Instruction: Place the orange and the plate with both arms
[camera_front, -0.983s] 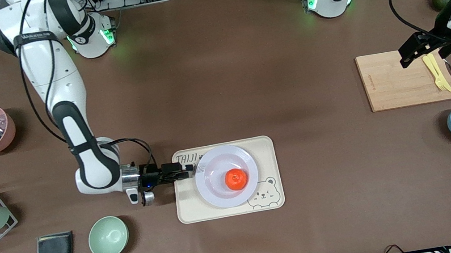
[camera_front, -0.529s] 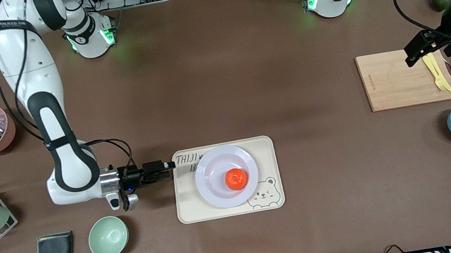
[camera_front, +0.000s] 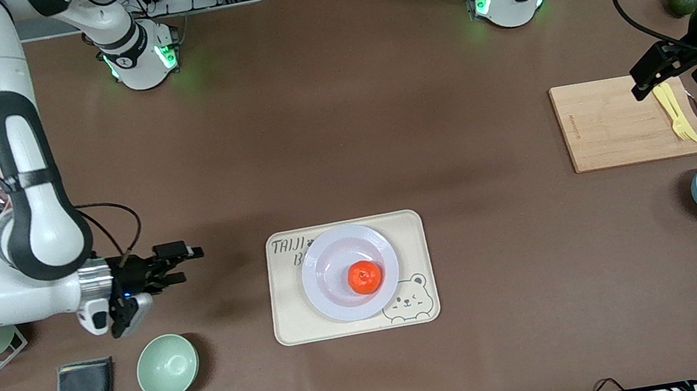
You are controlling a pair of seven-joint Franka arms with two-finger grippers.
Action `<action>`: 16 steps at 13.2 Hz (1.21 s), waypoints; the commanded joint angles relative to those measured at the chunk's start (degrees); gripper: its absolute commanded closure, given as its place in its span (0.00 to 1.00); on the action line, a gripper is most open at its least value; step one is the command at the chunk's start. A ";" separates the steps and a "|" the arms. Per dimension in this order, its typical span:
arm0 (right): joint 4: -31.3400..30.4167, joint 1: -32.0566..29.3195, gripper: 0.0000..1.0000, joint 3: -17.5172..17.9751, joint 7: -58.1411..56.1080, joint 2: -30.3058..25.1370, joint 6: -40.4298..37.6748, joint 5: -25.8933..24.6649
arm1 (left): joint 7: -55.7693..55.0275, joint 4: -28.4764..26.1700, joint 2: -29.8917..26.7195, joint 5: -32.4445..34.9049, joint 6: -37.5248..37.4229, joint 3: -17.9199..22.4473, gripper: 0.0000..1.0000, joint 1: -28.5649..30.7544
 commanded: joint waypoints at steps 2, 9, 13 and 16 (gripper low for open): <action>-4.09 -0.26 0.00 -3.09 0.56 -11.15 -2.77 -17.09 | 0.95 0.19 0.80 -0.58 0.35 -0.66 0.00 -0.09; -4.00 -1.93 0.00 -4.25 25.37 -23.38 -7.26 -34.18 | 0.61 -2.97 -1.22 -0.23 -0.18 -0.92 0.00 1.76; -4.35 -9.64 0.00 4.51 42.79 -28.55 -6.73 -38.82 | 0.17 -2.45 -1.05 -0.23 -0.88 -0.83 0.00 1.76; -4.53 -14.58 0.00 11.39 48.37 -31.03 -4.90 -43.32 | 0.78 -2.18 -1.04 -0.14 -0.79 -0.40 0.00 1.76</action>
